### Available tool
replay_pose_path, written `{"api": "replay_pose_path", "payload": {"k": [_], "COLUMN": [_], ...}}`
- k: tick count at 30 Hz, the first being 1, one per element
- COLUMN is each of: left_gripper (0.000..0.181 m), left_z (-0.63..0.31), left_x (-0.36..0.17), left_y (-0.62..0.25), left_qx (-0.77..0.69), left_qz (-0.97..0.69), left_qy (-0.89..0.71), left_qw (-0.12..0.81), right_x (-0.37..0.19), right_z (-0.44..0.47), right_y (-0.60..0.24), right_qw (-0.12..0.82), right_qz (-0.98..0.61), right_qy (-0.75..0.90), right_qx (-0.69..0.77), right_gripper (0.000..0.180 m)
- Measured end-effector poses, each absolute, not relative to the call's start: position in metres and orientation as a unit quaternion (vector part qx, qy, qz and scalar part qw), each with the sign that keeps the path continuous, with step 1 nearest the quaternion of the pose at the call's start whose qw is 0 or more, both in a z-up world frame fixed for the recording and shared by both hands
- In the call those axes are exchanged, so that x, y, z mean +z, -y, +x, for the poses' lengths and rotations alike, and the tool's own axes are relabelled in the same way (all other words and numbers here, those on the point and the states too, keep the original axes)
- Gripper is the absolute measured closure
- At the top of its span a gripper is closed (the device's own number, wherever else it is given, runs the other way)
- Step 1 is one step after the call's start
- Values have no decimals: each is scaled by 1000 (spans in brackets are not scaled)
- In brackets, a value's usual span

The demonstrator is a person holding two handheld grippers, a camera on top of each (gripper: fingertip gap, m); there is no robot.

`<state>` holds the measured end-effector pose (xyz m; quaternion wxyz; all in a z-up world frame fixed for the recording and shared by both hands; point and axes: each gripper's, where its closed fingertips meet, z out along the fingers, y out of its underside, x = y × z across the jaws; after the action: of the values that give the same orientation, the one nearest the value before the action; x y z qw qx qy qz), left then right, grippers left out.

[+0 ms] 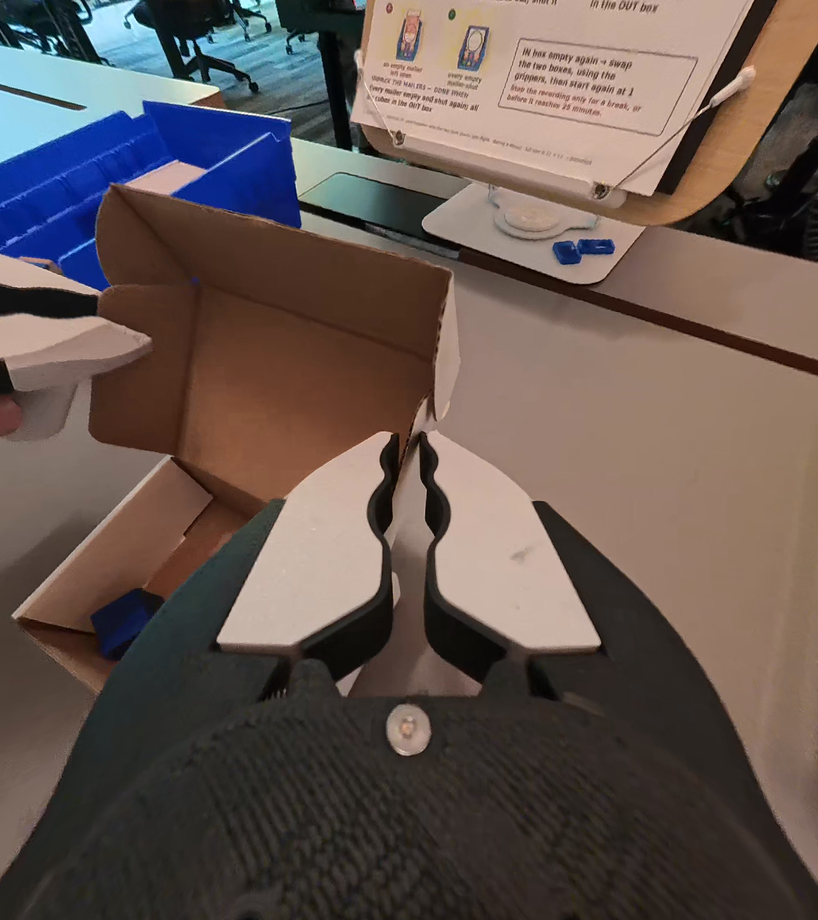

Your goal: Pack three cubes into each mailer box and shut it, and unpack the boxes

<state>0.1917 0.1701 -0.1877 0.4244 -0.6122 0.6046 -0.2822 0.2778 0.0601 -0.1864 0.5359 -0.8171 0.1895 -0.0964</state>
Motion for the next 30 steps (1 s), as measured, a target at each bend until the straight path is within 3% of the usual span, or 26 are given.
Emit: {"api": "replay_pose_path", "payload": {"k": [5, 11, 20, 30], "left_gripper": [173, 175, 173, 175], "left_z": [191, 171, 136, 98], "left_x": [-180, -184, -184, -193], "left_y": [-168, -152, -126, -99], "left_qx": [-287, -339, -367, -367], "left_qz": [-578, -574, -566, -536], "left_qy": [-566, -497, -445, -489], "left_qw": [513, 555, 590, 583], "right_x": [-179, -181, -182, -193], "right_z": [273, 253, 217, 191], "right_y": [-57, -44, -27, 6], "right_qw": [567, 629, 655, 635], "right_qz": [-788, -718, -688, -725], "right_qy": [-181, -236, -244, -219], "right_qx": [-159, -182, -194, -152], "right_gripper": [172, 172, 172, 174]}}
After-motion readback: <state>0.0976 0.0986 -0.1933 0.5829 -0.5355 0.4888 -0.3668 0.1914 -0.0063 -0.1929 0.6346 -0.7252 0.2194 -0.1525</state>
